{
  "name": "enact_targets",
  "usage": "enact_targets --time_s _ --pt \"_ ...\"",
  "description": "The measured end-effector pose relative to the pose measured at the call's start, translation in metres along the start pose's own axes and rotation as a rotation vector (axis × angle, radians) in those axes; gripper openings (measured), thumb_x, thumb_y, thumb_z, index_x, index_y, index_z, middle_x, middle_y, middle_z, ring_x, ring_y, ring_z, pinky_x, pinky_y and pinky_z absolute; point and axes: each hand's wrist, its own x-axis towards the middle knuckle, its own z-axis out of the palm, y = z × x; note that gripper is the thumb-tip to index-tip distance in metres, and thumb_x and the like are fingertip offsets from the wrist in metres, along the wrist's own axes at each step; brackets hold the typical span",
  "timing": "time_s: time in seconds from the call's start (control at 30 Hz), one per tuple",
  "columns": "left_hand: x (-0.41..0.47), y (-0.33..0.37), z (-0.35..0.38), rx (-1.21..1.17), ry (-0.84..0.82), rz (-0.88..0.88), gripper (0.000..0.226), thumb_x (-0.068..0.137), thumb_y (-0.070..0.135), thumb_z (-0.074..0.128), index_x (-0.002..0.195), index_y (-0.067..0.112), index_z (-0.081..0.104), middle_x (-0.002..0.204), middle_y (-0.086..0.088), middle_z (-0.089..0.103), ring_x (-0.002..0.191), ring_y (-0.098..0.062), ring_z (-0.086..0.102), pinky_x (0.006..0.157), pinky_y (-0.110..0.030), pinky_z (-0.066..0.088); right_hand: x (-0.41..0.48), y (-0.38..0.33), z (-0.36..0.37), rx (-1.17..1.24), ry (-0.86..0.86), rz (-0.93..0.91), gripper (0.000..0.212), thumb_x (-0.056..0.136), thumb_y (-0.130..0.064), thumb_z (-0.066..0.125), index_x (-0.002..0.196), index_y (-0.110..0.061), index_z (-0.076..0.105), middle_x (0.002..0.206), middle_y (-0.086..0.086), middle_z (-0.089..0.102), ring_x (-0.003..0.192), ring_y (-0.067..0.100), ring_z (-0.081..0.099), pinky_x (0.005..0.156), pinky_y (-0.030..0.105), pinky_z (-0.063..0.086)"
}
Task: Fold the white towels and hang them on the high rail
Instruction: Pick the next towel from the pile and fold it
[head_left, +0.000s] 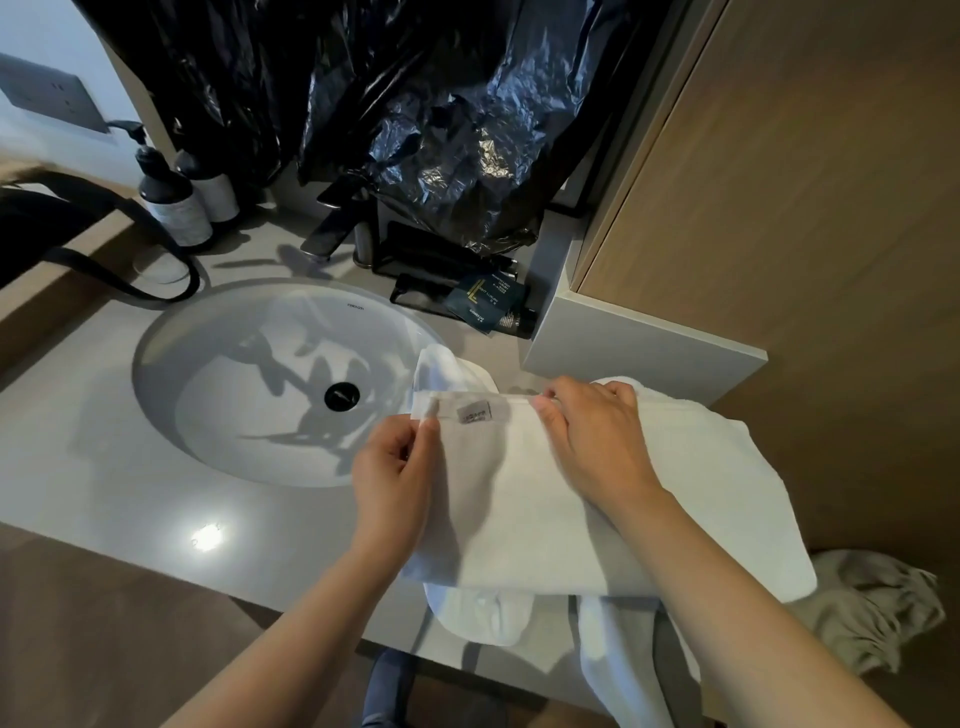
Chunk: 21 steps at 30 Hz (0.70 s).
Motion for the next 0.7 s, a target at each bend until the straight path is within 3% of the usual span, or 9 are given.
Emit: enact_targets --time_s 0.17,0.27,0.37,0.43,0.5,0.57,0.7 --pt "0.006 0.000 0.001 0.022 0.042 -0.047 0.041 0.089 0.022 0.058 0.061 0.000 0.038 0.054 0.004 0.035 0.052 -0.009 0.032 0.053 -0.026 0.029 0.002 0.017 -0.004 -0.028 0.045 0.033 0.035 0.104 -0.037 0.037 0.092 -0.023 0.067 0.081 -0.003 0.069 0.079 0.021 0.059 0.091 0.037 0.032" --pt "0.010 0.004 0.004 0.025 0.057 -0.066 0.039 0.085 0.020 0.059 0.058 0.003 0.037 0.050 0.007 0.032 0.050 -0.008 0.030 0.053 -0.027 0.029 0.007 0.021 -0.003 -0.046 0.028 0.045 0.035 0.104 -0.037 0.036 0.088 -0.019 0.062 0.072 0.004 0.068 0.069 0.029 0.052 0.090 0.037 0.033" --pt "0.015 0.007 0.003 0.017 0.057 -0.116 0.031 0.083 0.023 0.063 0.060 0.009 0.048 0.051 0.009 0.043 0.049 -0.007 0.039 0.055 -0.028 0.036 0.012 0.023 -0.003 -0.049 -0.028 0.022 0.034 0.105 -0.039 0.032 0.086 -0.020 0.053 0.068 0.007 0.067 0.064 0.032 0.045 0.088 0.038 0.035" --pt "0.017 0.013 0.001 -0.012 0.050 -0.199 0.021 0.081 0.035 0.072 0.084 0.019 0.058 0.070 0.010 0.061 0.064 -0.006 0.057 0.063 -0.026 0.045 0.014 0.027 -0.003 -0.032 -0.072 0.002 0.038 0.104 -0.043 0.033 0.091 -0.019 0.059 0.077 0.003 0.069 0.074 0.030 0.055 0.090 0.037 0.034" --pt "0.022 0.018 -0.003 -0.061 -0.038 -0.295 0.047 0.072 0.053 0.077 0.103 0.024 0.055 0.083 0.004 0.068 0.078 -0.010 0.065 0.072 -0.029 0.051 0.013 0.033 -0.004 0.003 -0.094 -0.022 0.036 0.102 -0.045 0.037 0.099 -0.022 0.063 0.091 -0.002 0.068 0.090 0.024 0.058 0.093 0.036 0.034" --pt "0.029 0.024 -0.006 -0.064 -0.174 -0.308 0.046 0.071 0.057 0.073 0.093 0.017 0.066 0.079 -0.003 0.072 0.073 -0.015 0.067 0.070 -0.031 0.052 0.009 0.040 -0.005 0.021 -0.109 -0.050 0.033 0.100 -0.047 0.042 0.107 -0.022 0.064 0.102 -0.003 0.059 0.101 0.021 0.052 0.094 0.036 0.035" --pt "0.036 0.033 -0.008 -0.159 -0.246 -0.201 0.016 0.089 0.026 0.069 0.081 0.012 0.071 0.067 -0.001 0.070 0.062 -0.010 0.062 0.055 -0.020 0.047 0.003 0.057 -0.022 0.113 -0.141 -0.065 0.035 0.094 -0.049 0.055 0.111 -0.020 0.063 0.111 -0.004 0.053 0.111 0.016 0.045 0.097 0.036 0.038"
